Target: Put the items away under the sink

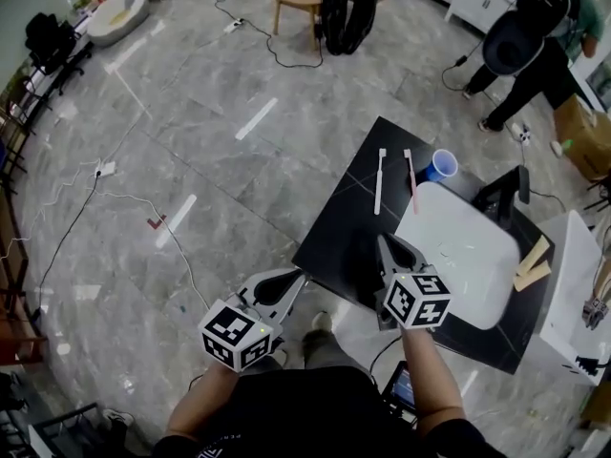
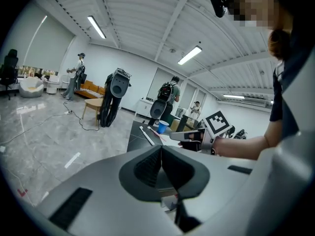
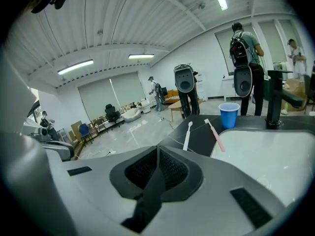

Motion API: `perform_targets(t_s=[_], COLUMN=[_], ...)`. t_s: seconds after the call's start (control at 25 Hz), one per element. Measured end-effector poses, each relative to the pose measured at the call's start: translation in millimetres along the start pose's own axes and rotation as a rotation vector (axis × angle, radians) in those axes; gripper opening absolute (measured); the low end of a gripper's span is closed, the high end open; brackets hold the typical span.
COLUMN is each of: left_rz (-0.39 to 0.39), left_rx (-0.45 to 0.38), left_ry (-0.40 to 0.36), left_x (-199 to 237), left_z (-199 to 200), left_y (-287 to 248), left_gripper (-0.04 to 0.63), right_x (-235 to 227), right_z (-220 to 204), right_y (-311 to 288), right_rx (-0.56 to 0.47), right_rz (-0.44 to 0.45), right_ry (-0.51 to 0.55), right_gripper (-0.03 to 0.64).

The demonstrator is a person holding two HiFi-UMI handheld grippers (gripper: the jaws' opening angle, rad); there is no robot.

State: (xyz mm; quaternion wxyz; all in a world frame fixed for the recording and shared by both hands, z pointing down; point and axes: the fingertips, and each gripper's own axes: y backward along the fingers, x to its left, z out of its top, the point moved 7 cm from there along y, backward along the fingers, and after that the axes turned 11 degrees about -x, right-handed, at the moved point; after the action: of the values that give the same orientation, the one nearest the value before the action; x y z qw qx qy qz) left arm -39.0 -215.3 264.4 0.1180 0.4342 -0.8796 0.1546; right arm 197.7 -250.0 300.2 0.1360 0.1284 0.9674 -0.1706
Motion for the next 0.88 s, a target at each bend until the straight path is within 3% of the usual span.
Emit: perform_targets(t_s=[0.64,0.68,0.76,0.88], left_rz=[0.047,0.053,0.066,0.085], left_rx=[0.044,0.044,0.050,0.058], left_ry=[0.021,0.024,0.027,0.025], left_x=[10,11,14,16], left_z=[-8,-7,-8,-9], left_y=[-30,-31,-30,-32], left_gripper=[0.011,0.011,0.011,0.011], right_x=[-48,-49,-51,-56], right_z=[-12,-15,-20,-24], right_y=[-79,-83,-92,-100], right_rx=[0.120,0.137,0.177,0.215], right_rz=[-0.066,-0.068,-0.066,-0.086], right_ry=[0.115,0.121,0.124,0.132], right_gripper=[0.041,0.049,0.163,0.163])
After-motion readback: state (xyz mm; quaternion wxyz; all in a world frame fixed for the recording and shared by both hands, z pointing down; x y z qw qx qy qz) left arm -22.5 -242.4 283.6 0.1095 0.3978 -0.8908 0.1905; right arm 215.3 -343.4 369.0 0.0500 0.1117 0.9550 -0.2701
